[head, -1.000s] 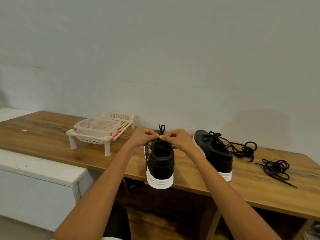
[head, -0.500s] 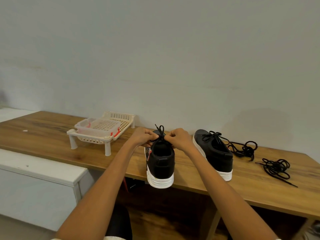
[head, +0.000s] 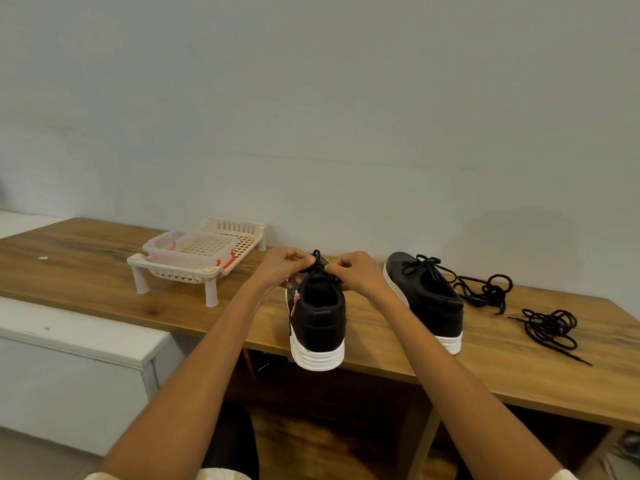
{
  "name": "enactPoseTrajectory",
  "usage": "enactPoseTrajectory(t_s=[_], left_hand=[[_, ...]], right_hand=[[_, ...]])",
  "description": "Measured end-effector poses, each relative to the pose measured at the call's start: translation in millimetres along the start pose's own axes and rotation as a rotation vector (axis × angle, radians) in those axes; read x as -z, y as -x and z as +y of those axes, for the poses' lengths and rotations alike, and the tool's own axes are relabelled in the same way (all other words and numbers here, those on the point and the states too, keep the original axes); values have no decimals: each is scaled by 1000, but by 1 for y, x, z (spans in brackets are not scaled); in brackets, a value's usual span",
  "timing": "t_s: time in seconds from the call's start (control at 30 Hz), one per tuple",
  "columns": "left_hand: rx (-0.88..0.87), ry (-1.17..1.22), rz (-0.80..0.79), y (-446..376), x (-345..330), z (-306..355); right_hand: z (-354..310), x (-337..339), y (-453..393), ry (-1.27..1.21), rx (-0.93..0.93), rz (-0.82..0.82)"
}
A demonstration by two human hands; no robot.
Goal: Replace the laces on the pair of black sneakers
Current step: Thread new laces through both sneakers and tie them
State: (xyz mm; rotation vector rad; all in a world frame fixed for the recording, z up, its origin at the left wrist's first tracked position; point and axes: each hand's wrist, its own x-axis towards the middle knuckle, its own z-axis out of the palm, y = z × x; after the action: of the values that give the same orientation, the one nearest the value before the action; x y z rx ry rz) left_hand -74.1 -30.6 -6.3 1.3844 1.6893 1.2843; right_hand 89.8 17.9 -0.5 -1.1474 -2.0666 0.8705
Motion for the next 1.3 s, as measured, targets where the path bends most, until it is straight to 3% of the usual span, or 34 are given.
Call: enactPoseTrajectory(t_s=[0.3, 0.53, 0.73, 0.93, 1.03, 1.13, 1.3], left_hand=[[-106, -78, -2, 1, -4, 7], [-127, -56, -36, -1, 0, 3], [-149, -74, -60, -4, 1, 2], [-166, -63, -60, 0, 0, 3], [-145, -30, -62, 0, 1, 0], [-132, -27, -63, -2, 1, -3], [-100, 47, -90, -3, 2, -2]], right_hand=[[-12, -11, -6, -227, -148, 3], [-7, -12, -8, -591, -323, 100], [-7, -12, -5, -659, -368, 103], [-4, -1, -7, -431, -146, 150], [-8, 11, -4, -212, 50, -30], [-9, 19, -2, 63, 131, -187], [-8, 9, -3, 243, 210, -34]])
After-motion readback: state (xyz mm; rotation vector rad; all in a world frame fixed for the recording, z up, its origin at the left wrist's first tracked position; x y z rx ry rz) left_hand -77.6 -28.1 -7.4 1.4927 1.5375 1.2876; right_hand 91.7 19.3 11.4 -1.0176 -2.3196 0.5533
